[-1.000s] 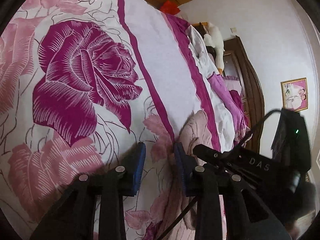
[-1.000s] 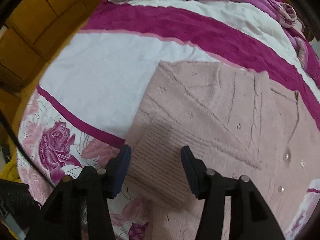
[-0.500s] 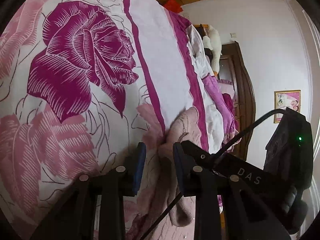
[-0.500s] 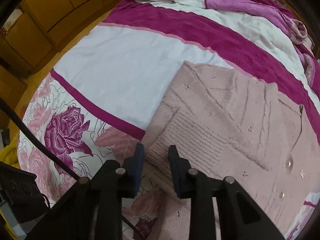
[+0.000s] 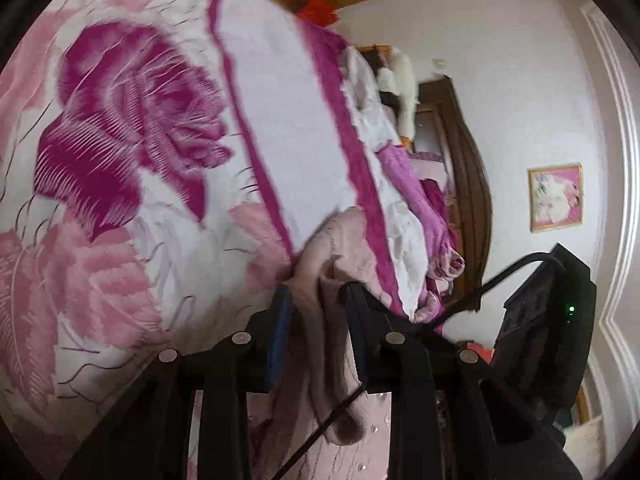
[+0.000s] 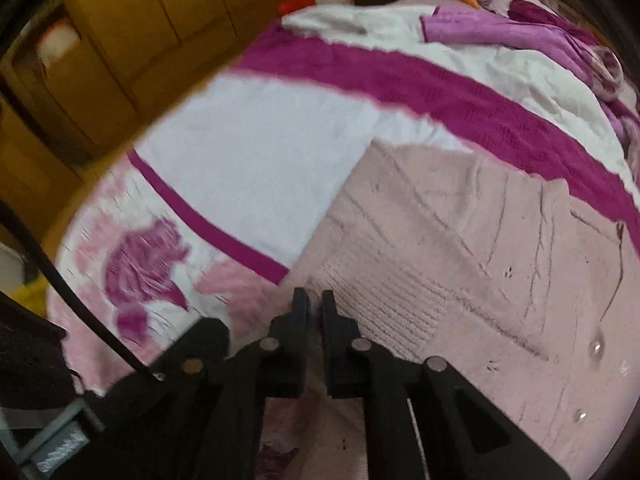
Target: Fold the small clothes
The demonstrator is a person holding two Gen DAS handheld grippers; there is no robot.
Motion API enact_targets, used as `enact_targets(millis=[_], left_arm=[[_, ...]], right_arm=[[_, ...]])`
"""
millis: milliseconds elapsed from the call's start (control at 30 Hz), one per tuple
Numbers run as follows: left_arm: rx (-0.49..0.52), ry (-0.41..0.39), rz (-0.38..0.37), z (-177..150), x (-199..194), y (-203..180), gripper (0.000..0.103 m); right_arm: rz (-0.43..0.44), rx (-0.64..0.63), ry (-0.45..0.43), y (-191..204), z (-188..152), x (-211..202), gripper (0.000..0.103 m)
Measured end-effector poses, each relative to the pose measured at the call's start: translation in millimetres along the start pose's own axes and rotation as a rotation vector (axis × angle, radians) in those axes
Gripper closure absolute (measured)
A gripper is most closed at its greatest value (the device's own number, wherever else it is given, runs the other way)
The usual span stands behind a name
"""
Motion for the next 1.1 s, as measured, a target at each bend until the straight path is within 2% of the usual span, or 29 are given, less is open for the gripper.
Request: enact_targets(millis=[67,167,267,333,433,500,667,767,933,1100], left_arm=[[0.048,0.010,-0.009,-3.4,1.6,-9.6,0.099],[0.141,0.050,-0.036,-16.7,10.4,-30.7,0.101],[0.201,0.114,-0.044,-33.5,25.6,-42.8,0.102],[0.256,0.153,-0.023,-50.9,40.1,-50.2,0.102],[0.354,0.169,0.037,-70.3,56.7,-56.8,0.102],[0.391,0.184,0.051,-85.2,68.3,-60.2,0.102],[0.435,0.258,0.033,-133.5,92.9,-63.2,0.102],[0.432,0.321,-0.001,-158.8,100.0,-71.7,0.102],[0.496,0.273,0.004,-165.1,91.2,-89.4,0.101],[0.540,0.239,0.024,-161.3,91.4,-91.3,0.099]], right_arm=[[0.040,0.044,-0.067,-14.4,6.3,-19.6,0.098],[0.077,0.090,-0.117,-41.9,11.8,-44.0,0.098],[0.083,0.110,-0.168,-70.8,13.3,-68.5,0.098],[0.091,0.144,-0.214,-99.3,9.0,-88.6,0.098],[0.105,0.229,-0.296,-149.1,-9.0,-122.1,0.098],[0.115,0.290,-0.344,-183.8,-27.8,-140.9,0.097],[0.099,0.377,-0.396,-250.4,-73.4,-161.4,0.098],[0.097,0.404,-0.418,-283.4,-86.3,-166.0,0.098],[0.102,0.450,-0.474,-328.1,-92.5,-175.1,0.097],[0.124,0.445,-0.604,-349.4,-88.0,-208.9,0.097]])
Point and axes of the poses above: each gripper's, at about its wrist camera, not at the fingertips, and x roughly the way its jaws point, y to its left, z to its top, the point moved 7 cm from there along x, roughly the way its jaws point, and after that the axes turned 4 degrees about -z, right-handed, at the moved point
